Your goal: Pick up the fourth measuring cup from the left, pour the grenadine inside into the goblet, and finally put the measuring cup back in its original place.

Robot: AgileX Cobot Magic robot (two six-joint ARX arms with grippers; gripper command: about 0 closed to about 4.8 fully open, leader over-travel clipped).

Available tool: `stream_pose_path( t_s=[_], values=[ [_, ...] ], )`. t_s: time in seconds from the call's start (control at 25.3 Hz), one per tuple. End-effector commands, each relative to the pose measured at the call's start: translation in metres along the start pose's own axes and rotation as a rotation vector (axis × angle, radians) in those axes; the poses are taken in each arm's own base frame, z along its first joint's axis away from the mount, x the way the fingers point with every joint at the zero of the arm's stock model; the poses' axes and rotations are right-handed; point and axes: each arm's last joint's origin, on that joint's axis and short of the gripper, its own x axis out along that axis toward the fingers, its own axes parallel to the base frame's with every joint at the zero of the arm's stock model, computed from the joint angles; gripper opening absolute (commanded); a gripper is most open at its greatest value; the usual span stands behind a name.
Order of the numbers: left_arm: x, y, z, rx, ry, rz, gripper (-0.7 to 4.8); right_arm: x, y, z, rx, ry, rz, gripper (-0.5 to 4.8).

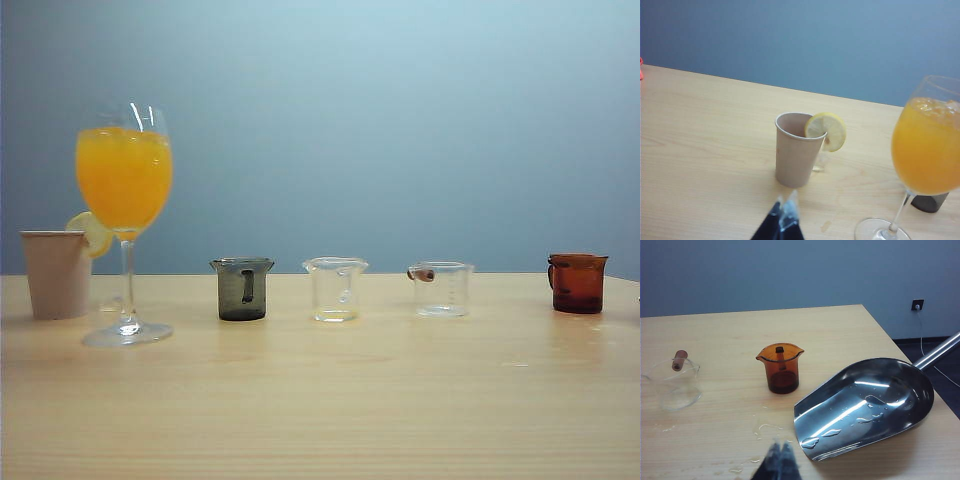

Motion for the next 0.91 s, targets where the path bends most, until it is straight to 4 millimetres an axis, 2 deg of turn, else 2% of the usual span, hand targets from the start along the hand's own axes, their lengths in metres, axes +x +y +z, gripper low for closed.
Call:
stream_pose_path(
  t_s=[0.04,0.36,0.47,0.67,0.91],
  values=[
    [0.000,0.000,0.002,-0.001,-0.015,-0.002,-0.05,0.000,0.000,0.000,-0.002,-0.008,-0.005,-0.05],
    [0.000,0.000,0.002,-0.001,-0.015,-0.002,-0.05,0.000,0.000,0.000,-0.001,-0.009,-0.005,-0.05],
    [-0.001,-0.001,0.007,-0.001,-0.021,-0.006,-0.05,-0.001,0.000,0.006,0.001,-0.030,-0.003,-0.05],
    [-0.011,-0.004,0.037,-0.002,0.014,0.037,-0.05,-0.007,0.001,0.035,0.035,-0.067,-0.019,-0.05],
    [-0.012,-0.012,0.077,0.001,-0.013,-0.036,-0.05,-0.004,0.003,0.071,0.063,-0.072,-0.015,-0.05]
  ],
)
